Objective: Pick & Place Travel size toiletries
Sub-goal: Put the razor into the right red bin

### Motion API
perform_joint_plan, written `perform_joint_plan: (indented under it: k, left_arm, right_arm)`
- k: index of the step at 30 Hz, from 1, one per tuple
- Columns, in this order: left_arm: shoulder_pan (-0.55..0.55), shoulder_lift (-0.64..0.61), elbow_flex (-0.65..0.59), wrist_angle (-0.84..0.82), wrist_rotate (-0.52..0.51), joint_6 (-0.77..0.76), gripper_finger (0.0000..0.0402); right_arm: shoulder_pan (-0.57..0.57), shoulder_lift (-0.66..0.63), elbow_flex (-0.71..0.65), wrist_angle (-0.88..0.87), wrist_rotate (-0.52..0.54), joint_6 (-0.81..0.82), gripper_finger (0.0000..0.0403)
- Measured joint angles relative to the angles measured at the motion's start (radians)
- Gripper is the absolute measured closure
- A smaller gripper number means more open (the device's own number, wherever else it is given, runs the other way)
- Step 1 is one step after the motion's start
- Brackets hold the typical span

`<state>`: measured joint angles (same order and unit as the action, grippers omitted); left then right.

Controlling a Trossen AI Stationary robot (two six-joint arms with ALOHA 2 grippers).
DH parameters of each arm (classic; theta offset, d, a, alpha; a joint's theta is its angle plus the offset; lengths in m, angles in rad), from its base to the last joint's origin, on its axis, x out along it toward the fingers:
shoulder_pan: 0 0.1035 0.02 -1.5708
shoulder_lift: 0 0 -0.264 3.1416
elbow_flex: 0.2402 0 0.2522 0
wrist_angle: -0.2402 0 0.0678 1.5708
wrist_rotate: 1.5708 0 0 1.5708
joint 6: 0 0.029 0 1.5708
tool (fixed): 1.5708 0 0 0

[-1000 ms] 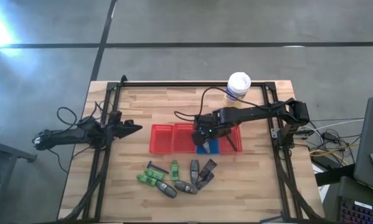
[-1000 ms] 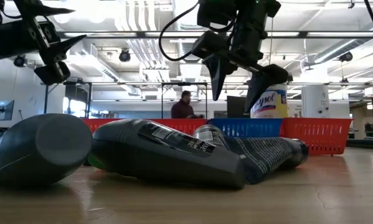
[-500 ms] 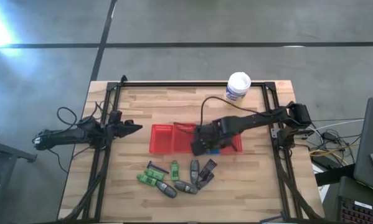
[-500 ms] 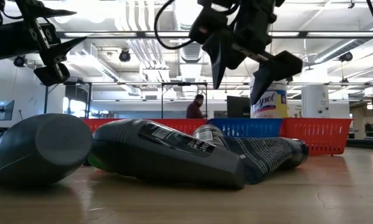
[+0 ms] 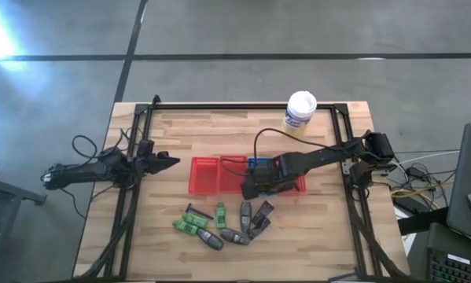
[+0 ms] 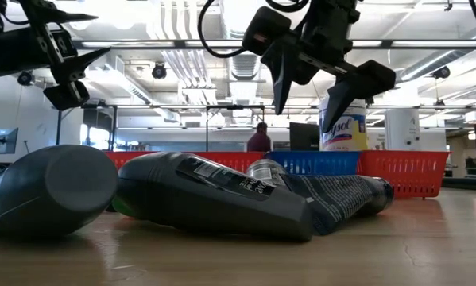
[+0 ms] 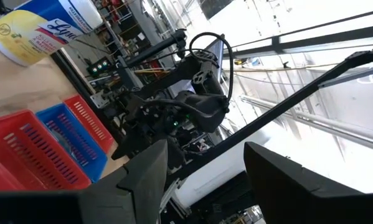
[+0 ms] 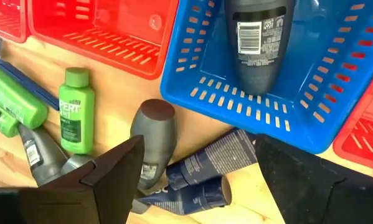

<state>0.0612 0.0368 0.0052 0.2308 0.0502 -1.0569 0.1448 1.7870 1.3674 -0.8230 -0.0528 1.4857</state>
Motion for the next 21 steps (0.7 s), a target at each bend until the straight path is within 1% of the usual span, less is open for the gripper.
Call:
perform_joint_plan:
  k: [3, 6, 9, 10, 15, 18, 21]
  left_arm:
    - [0.0, 0.0, 0.0, -0.079, 0.01, -0.02, 0.0184]
    - [-0.001, 0.008, 0.014, -0.224, 0.021, -0.033, 0.0184]
    - [-0.001, 0.038, 0.063, -0.336, 0.023, 0.005, 0.0184]
    - [-0.002, 0.052, 0.084, -0.346, 0.023, 0.025, 0.0184]
    - [-0.009, 0.156, 0.188, -0.351, 0.033, 0.176, 0.0184]
    - [-0.017, 0.248, 0.259, -0.437, 0.05, 0.294, 0.0184]
    - [-0.03, 0.357, 0.322, -0.568, 0.054, 0.444, 0.0184]
  right_arm:
    - [0.0, 0.0, 0.0, 0.0, 0.001, 0.0, 0.0095]
    - [-0.001, 0.0, 0.0, 0.0, 0.001, -0.013, 0.0085]
    - [-0.001, 0.0, 0.0, 0.001, 0.004, -0.027, 0.0074]
    - [-0.001, 0.0, 0.001, 0.0, 0.004, -0.028, 0.007]
    - [-0.001, 0.0, 0.025, 0.002, 0.038, -0.05, 0.0056]
    - [-0.003, 0.0, 0.044, -0.005, 0.076, -0.063, 0.005]
    - [-0.007, -0.001, 0.061, -0.01, 0.104, -0.08, 0.005]
